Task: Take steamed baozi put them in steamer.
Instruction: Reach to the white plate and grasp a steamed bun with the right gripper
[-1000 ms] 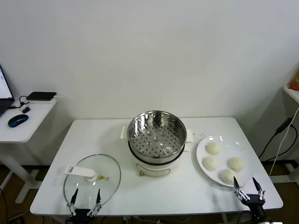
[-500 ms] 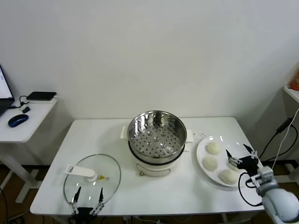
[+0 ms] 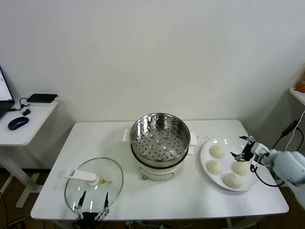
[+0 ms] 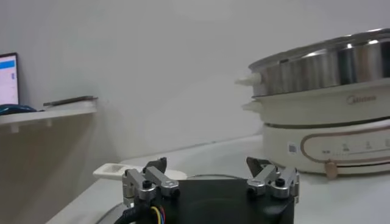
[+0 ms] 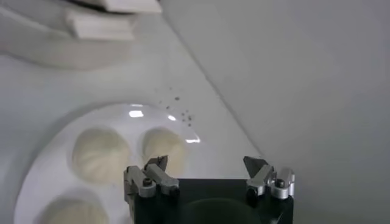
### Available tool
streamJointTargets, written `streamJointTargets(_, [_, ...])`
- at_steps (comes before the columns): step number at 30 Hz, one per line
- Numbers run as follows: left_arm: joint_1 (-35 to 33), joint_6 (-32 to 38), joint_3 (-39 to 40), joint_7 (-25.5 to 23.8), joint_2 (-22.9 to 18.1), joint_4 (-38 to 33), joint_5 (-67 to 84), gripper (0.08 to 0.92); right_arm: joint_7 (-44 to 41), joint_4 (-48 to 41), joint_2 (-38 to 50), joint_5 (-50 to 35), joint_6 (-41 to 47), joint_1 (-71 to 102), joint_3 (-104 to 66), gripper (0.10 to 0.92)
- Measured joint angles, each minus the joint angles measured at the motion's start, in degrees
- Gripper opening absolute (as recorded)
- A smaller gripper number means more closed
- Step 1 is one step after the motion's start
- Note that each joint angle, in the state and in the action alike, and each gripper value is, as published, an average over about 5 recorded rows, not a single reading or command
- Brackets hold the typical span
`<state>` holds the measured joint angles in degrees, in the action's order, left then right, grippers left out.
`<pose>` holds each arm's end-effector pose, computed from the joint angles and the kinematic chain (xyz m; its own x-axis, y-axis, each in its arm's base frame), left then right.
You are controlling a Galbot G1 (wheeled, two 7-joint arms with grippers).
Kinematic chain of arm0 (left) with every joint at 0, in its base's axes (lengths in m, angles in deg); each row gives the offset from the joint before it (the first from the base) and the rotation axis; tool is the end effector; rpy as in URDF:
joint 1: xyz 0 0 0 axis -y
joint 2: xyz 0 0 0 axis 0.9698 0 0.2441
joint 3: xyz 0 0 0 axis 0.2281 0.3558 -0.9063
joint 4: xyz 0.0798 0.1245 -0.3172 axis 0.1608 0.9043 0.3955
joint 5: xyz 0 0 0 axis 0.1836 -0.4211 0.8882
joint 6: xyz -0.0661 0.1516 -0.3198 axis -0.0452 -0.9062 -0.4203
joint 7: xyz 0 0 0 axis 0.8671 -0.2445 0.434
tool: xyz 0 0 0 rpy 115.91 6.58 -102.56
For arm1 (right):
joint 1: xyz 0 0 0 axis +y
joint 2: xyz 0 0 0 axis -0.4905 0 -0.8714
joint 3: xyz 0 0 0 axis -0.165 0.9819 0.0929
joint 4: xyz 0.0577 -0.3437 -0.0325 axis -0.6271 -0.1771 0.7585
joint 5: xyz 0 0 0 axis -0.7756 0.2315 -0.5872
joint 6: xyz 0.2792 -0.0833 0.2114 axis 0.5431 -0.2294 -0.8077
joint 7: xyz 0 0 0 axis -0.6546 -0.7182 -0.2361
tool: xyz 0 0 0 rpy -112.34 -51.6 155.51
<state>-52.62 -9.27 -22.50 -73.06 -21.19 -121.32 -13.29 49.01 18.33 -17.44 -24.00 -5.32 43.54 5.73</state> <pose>0.0871 0.0470 -0.4588 -0.9998 0.0079 0.0173 0.0108 0.9843 0.1761 0.3976 -0.2274 -0.1965 -0.6232 -0.1521 0.7671 -0.7434 0.4199 -0.5207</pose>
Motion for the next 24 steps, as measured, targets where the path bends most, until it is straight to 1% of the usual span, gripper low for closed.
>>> streamJointTargets(5, [0.0,0.2,0.3,-0.1,-0.1,0.3,-0.5,0.823,-6.9,-6.4,0.5,0.6,-3.1,-13.8,14.2,0.823])
streamJointTargets(10, [-0.1,0.1,0.5,-0.5,-0.2,0.2,-0.5,0.823,-12.9,-13.9,-1.2,0.0,-6.7,-26.8,28.3,0.823])
streamJointTargets(17, [-0.3,0.1,0.3,-0.8,-0.5,0.3,-0.7,0.823,-19.1,-24.4,-6.4,-2.0,-11.8,-40.8,43.6,0.823])
streamJointTargets(24, [-0.5,0.3,-0.4,-0.9,-0.5,0.8,-1.0,0.823,-22.8,-34.0,-13.2,-2.0,-16.7,-48.8,52.5,0.823])
